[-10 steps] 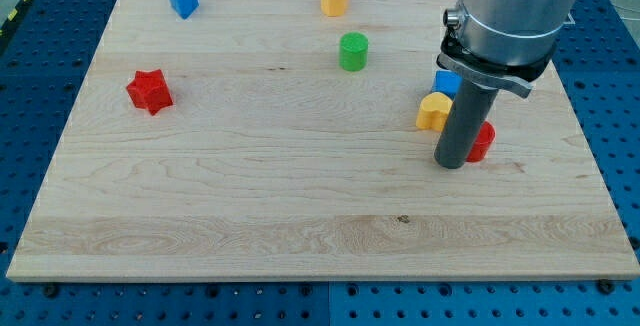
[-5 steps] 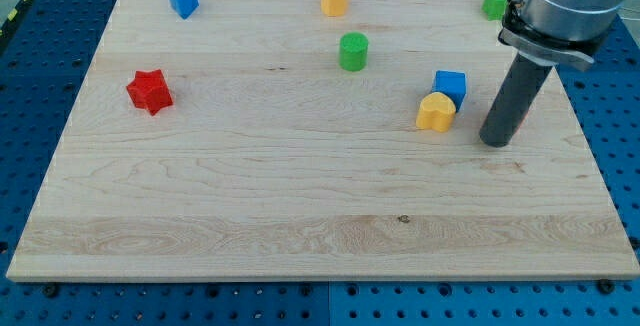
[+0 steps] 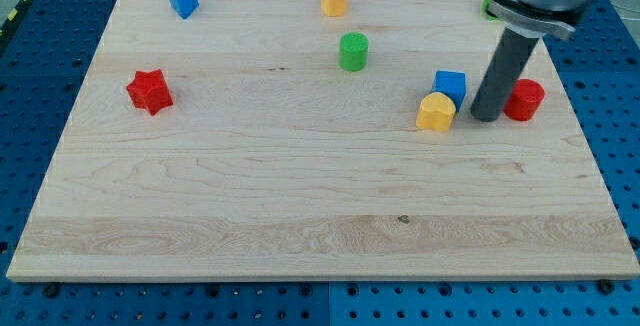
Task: Put the red circle at the center right side of the board
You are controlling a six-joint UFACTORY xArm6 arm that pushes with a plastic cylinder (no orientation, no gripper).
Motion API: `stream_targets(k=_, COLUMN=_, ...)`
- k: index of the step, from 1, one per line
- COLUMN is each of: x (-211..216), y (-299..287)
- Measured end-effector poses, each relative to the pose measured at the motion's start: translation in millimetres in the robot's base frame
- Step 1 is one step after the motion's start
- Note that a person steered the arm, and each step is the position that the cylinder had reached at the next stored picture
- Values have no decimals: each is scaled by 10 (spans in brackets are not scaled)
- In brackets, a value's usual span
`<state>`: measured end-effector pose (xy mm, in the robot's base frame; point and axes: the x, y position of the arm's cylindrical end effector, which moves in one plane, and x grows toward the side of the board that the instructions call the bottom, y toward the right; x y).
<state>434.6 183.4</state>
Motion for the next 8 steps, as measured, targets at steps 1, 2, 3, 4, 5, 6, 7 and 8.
stream_targets(k=1, x=-64, y=90)
stream_targets(k=2, x=-64, y=243)
stream_targets(k=3, x=-64, y=399)
stream_targets(k=4, x=-64, y=439)
stream_targets(k=5, x=-64, y=436)
stream_targets(k=6, x=-64, y=366)
stream_targets(k=7, x=-114, y=359)
stream_targets(k=8, x=-427, y=320)
